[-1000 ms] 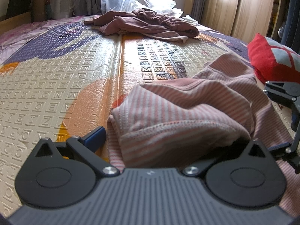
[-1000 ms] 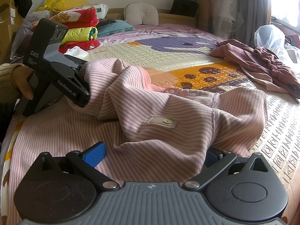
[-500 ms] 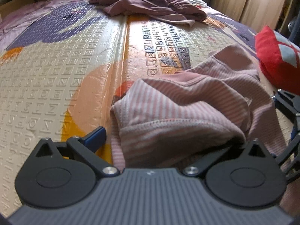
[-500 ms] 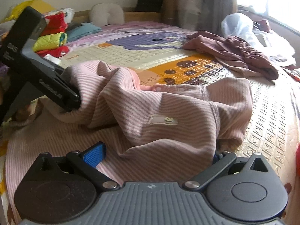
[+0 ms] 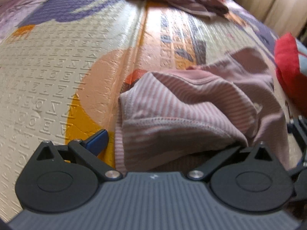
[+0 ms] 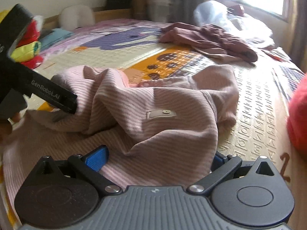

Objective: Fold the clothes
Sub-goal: 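Lift both open tools and move them back from the pink top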

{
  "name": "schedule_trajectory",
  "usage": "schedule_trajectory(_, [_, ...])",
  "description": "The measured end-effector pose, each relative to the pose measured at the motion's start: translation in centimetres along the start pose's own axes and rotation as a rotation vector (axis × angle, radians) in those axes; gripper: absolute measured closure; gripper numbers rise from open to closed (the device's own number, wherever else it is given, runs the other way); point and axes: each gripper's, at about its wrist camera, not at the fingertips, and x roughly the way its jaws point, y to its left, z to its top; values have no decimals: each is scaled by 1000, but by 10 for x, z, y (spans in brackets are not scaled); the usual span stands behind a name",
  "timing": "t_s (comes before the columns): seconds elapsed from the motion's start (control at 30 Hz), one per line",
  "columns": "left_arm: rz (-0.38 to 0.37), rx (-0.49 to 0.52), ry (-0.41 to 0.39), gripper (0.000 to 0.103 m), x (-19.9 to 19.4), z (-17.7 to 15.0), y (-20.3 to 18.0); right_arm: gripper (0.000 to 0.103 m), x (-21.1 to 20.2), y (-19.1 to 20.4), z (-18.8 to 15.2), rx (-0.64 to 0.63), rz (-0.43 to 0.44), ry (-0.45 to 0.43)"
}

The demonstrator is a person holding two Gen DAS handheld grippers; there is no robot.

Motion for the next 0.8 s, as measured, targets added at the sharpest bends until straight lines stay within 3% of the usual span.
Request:
schedule_trajectory(0.1, [19,-31,-44,0,-5,-6,-2,0,1,0,2,50,-32,4])
schedule_trajectory(0.27, [-3,-75,24,0,-19,-4,3,1,-5,-8,6,126,-97,13])
schedule_trajectory(0.47, [-44,-105,92,0,-25,-4,9,2,-18,-21,7,224,-107,-20])
schedule_trajectory(0.67, [2,-42,96,0,-19,-9,-3,4,-11,-29,4,315,-126,10])
schedule_trajectory(0.8, [47,44,54,0,-16,-17,-15,3,-7,-17,3,268,-176,14])
